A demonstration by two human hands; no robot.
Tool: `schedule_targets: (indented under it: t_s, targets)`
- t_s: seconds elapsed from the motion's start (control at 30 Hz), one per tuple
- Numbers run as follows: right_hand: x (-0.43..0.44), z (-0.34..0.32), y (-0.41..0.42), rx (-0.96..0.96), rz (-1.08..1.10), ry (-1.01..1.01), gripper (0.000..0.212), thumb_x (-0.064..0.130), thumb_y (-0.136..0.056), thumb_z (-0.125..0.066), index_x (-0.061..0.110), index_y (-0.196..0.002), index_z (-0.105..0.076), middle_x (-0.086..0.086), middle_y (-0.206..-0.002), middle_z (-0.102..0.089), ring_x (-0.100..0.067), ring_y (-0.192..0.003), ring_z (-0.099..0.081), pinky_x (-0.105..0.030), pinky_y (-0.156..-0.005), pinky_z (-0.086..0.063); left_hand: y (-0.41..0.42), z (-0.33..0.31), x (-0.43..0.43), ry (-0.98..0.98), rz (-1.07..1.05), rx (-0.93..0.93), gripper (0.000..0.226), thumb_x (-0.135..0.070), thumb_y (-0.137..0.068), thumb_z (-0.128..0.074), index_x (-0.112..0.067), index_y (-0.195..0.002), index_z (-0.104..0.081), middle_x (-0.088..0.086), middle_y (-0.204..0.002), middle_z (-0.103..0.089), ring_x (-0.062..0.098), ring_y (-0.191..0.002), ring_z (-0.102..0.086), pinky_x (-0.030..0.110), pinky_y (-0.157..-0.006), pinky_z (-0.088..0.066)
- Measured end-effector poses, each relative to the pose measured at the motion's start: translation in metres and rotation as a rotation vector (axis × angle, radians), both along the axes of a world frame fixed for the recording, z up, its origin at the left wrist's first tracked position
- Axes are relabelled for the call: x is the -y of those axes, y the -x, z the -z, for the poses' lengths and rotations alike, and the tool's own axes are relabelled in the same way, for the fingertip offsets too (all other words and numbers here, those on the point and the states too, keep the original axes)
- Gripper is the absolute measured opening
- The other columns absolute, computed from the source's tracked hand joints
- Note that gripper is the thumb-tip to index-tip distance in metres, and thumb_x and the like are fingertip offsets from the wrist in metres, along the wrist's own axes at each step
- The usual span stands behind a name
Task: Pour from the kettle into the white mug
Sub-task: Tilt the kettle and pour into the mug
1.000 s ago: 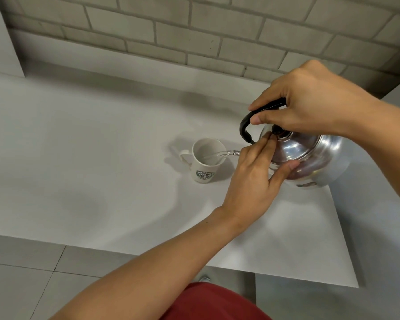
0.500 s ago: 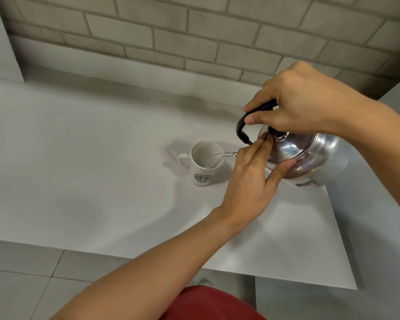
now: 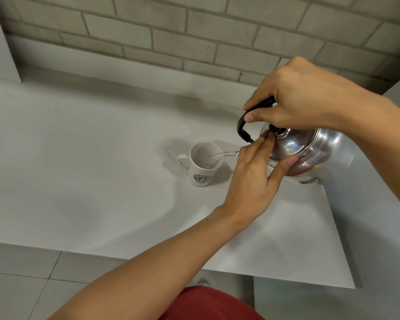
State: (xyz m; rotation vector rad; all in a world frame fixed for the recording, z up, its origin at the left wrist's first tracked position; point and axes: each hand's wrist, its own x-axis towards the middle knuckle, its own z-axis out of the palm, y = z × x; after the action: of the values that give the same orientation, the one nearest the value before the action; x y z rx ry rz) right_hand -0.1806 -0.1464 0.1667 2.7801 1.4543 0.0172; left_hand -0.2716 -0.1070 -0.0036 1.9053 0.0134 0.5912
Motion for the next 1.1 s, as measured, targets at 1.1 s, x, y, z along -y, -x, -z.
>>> schedule_targets:
  t_s: [1.1]
  targets:
    - [-0.012, -0.004, -0.002, 0.060, -0.040, 0.042, 0.025, 0.043, -0.092, -0.072, 0.027, -0.109, -0.081, 0.005, -0.097, -0.081, -0.020, -0.092, -0.068, -0.041, -0.075, -0.058, -0.004, -0.005, 0.000, 0.067, -0.004, -0.012, 0.055, -0.038, -0.102, -0.060, -0.010, -0.148, -0.049, 0.002, -0.141, -0.059, 0.020, -0.123, -0.050, 0.019, -0.104, -0.037]
